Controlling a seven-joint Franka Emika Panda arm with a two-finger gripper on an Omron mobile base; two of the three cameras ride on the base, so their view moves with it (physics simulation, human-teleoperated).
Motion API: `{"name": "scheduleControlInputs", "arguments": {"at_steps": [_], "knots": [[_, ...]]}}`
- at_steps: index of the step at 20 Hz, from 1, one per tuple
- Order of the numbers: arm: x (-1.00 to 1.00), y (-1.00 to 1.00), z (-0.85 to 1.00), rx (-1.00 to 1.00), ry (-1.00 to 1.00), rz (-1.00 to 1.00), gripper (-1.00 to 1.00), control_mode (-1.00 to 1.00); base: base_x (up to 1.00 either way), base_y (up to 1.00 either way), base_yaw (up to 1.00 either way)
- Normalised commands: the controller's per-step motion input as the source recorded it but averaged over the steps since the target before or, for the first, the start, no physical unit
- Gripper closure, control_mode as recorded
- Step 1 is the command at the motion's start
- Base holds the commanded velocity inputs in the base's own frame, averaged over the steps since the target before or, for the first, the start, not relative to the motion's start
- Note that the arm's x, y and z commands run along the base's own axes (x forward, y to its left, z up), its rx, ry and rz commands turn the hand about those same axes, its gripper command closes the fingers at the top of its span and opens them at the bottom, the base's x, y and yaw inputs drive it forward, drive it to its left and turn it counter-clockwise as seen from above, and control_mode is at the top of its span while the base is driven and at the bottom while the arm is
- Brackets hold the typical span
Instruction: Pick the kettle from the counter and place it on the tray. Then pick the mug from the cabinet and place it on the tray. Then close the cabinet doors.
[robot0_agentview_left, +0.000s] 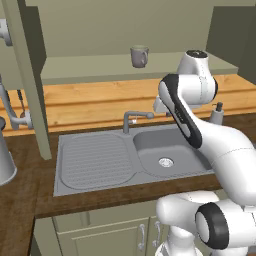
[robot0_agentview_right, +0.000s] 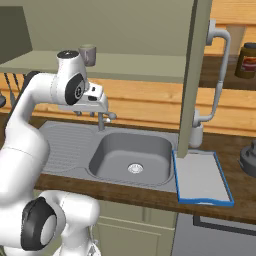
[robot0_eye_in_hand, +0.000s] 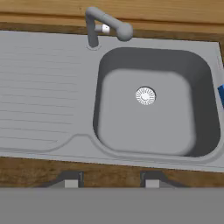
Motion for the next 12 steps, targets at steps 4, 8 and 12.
{"name": "scheduleControlInputs", "arguments": {"at_steps": [4,8,12], "knots": [[-0.12,0.0,0.0,0.01,0.0,0.0,-1.0,-1.0,0.0,0.0,0.0],[-0.57,-0.08,-0.04,0.02,-0.17,0.0,-1.0,-1.0,0.0,0.0,0.0],[-0.54,-0.13,-0.08,0.0,-0.56,-0.31,-1.0,-1.0,0.0,0.0,0.0]]}}
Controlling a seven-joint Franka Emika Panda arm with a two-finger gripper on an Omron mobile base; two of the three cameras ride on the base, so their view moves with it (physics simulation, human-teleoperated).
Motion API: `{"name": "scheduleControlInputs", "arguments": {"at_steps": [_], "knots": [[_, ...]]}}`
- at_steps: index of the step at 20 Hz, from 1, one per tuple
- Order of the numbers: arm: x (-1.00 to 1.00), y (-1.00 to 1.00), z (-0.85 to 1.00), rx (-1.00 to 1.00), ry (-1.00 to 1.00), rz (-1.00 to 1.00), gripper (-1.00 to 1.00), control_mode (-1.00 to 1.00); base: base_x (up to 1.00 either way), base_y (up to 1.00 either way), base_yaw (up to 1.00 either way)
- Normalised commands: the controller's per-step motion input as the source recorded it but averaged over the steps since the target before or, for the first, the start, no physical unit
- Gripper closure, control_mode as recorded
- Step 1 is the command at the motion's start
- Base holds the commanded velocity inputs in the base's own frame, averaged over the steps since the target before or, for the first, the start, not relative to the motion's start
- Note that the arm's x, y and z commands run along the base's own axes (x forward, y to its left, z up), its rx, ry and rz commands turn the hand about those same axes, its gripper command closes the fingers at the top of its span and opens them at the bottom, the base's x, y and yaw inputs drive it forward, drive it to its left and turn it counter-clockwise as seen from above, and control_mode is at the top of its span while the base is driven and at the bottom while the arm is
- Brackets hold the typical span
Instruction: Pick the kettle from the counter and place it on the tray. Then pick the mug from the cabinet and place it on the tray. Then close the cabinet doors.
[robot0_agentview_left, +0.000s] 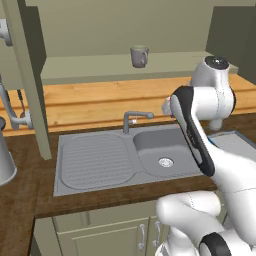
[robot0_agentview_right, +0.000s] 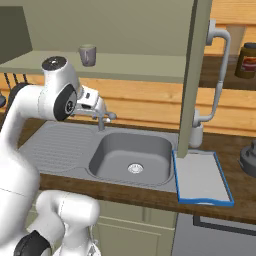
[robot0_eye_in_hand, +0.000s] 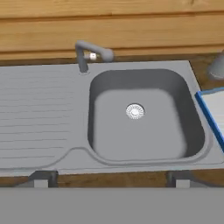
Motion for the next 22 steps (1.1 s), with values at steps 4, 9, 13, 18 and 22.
{"name": "scheduleControlInputs", "arguments": {"at_steps": [4,9,13,18,22], "knots": [[-0.13,-0.02,-0.08,0.0,-0.51,-0.7,-1.0,-1.0,0.0,0.0,0.0],[0.0,-0.18,-0.02,0.05,-0.15,-0.78,-1.0,-1.0,0.0,0.0,0.0],[0.0,-0.4,-0.07,0.06,-0.12,-0.67,-1.0,-1.0,0.0,0.0,0.0],[0.01,-0.57,-0.12,0.0,-0.08,-0.62,-1.0,-1.0,0.0,0.0,0.0],[0.0,-0.68,-0.09,0.0,-0.04,-0.45,-1.0,-1.0,0.0,0.0,0.0]]}}
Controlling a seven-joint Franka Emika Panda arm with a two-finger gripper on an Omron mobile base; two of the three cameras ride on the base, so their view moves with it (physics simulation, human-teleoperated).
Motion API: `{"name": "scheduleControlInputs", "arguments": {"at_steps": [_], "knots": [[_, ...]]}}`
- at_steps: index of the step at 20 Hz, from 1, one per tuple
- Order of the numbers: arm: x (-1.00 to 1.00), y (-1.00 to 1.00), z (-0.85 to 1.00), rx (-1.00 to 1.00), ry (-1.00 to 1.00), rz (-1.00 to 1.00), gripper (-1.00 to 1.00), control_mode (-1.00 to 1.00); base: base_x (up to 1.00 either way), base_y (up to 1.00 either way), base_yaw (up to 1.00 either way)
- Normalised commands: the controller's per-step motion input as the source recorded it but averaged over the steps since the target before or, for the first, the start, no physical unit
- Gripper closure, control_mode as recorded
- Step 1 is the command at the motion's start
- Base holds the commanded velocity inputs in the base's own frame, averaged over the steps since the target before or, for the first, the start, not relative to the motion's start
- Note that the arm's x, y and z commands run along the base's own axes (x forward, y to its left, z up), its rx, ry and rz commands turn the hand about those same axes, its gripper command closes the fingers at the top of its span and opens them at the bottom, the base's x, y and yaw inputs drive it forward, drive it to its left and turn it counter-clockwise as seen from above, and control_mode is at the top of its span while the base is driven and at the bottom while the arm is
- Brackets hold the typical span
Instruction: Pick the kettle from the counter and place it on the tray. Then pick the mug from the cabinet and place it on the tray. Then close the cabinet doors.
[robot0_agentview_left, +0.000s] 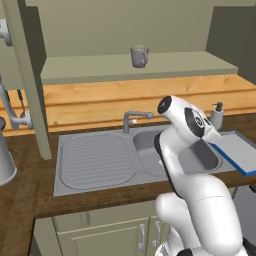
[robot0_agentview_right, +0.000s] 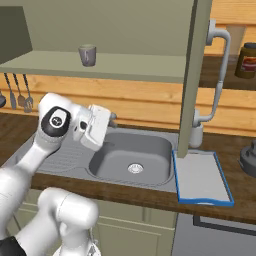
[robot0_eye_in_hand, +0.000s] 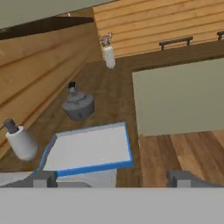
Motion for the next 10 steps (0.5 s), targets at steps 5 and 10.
{"name": "scheduleControlInputs", "arguments": {"at_steps": [5,10], "knots": [[-0.02,-0.65,-0.02,-0.02,0.0,-0.11,-1.0,-1.0,0.0,0.0,0.0],[-0.06,-0.5,-0.03,-0.08,0.01,0.03,-1.0,-1.0,0.0,0.0,0.0]]}}
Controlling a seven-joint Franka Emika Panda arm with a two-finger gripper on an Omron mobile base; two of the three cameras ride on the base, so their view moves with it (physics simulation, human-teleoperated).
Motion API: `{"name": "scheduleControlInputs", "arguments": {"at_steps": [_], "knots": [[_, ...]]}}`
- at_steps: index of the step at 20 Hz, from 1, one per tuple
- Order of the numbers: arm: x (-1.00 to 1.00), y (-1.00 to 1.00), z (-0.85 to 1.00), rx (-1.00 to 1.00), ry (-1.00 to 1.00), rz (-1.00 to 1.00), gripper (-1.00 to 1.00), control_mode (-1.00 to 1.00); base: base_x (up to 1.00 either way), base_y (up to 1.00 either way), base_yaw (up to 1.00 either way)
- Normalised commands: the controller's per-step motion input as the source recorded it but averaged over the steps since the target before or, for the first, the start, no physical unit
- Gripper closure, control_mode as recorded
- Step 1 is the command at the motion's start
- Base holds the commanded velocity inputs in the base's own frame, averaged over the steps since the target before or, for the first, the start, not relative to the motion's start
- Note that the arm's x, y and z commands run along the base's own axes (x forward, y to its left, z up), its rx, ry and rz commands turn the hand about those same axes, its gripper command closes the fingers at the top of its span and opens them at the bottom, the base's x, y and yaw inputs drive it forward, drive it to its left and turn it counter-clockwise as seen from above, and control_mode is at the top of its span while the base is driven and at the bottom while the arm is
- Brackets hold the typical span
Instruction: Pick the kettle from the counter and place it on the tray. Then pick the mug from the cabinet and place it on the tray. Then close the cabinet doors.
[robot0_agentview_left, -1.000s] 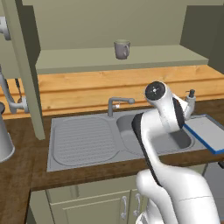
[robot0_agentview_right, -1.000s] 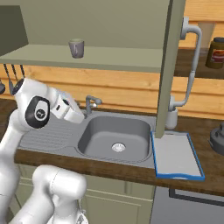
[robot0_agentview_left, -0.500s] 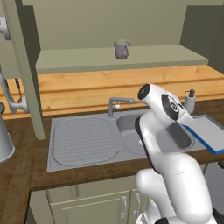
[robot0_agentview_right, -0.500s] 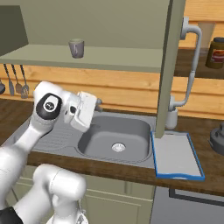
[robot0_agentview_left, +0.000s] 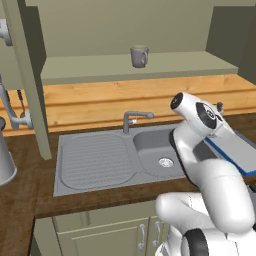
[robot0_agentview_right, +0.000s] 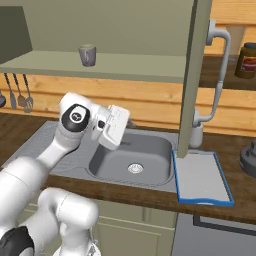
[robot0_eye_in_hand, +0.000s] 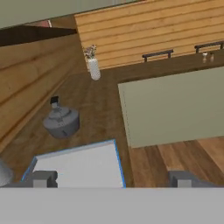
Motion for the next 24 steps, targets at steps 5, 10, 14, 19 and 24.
{"name": "scheduleControlInputs", "arguments": {"at_steps": [5,10,14,19,24], "knots": [[-0.27,-0.41,-0.09,-0.17,-0.01,0.19,-1.0,-1.0,0.0,0.0,0.0],[-0.15,-0.47,-0.11,-0.01,0.0,0.11,-1.0,-1.0,0.0,0.0,0.0],[0.06,-0.43,-0.11,0.0,0.0,0.01,-1.0,-1.0,0.0,0.0,0.0],[0.37,-0.19,-0.38,-0.04,-0.1,-0.06,-1.0,-1.0,0.0,0.0,0.0],[0.44,-0.28,-0.31,-0.03,-0.07,-0.11,-1.0,-1.0,0.0,0.0,0.0]]}}
